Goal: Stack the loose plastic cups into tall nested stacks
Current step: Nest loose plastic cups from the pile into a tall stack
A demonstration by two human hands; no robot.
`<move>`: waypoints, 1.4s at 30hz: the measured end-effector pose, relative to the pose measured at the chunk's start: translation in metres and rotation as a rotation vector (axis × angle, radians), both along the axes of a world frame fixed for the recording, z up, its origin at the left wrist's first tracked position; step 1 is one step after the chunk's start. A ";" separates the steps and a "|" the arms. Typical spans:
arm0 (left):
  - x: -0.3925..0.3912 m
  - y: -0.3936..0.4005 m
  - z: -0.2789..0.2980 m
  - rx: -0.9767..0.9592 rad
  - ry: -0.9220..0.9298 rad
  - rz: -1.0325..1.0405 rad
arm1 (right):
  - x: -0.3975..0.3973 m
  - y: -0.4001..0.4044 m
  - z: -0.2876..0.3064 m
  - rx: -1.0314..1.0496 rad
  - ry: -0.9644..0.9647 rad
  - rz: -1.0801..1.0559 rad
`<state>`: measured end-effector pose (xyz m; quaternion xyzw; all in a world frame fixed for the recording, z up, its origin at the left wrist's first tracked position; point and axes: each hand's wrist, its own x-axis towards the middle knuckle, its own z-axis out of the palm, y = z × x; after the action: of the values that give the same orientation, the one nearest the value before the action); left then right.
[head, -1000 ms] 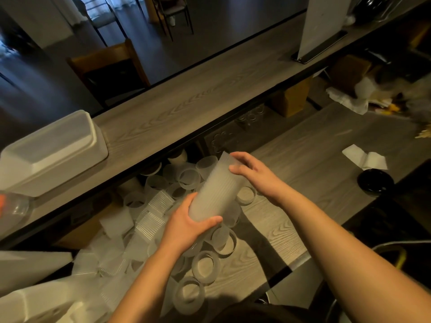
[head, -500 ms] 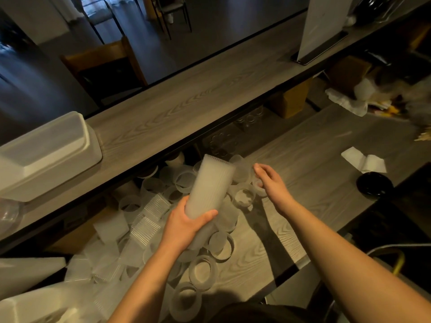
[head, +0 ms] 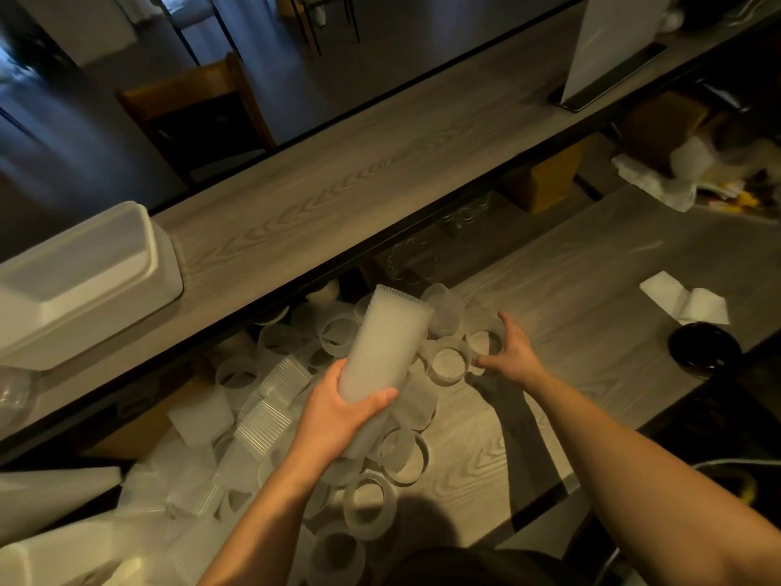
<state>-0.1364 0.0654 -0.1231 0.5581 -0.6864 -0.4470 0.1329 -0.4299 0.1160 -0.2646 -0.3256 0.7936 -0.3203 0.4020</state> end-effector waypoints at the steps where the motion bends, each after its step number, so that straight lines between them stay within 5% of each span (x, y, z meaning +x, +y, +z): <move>1: 0.000 0.000 0.000 -0.002 0.001 0.000 | 0.000 -0.002 -0.001 0.013 0.009 -0.003; 8: -0.001 0.002 0.000 -0.020 -0.006 -0.001 | -0.004 -0.002 -0.004 0.018 0.037 -0.082; 16: 0.001 0.006 0.000 -0.014 0.013 0.023 | -0.002 0.014 0.018 -0.122 -0.146 -0.279; 30: 0.004 0.027 0.011 -0.035 0.021 -0.073 | 0.019 0.016 0.132 -0.498 -0.571 -0.199; 42: 0.018 0.038 0.016 -0.093 0.001 -0.123 | 0.061 0.027 0.167 -0.460 -0.222 0.199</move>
<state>-0.1186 0.1039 -0.1076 0.5078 -0.7392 -0.4223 0.1315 -0.3688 0.1426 -0.0974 -0.4476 0.6152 -0.4849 0.4312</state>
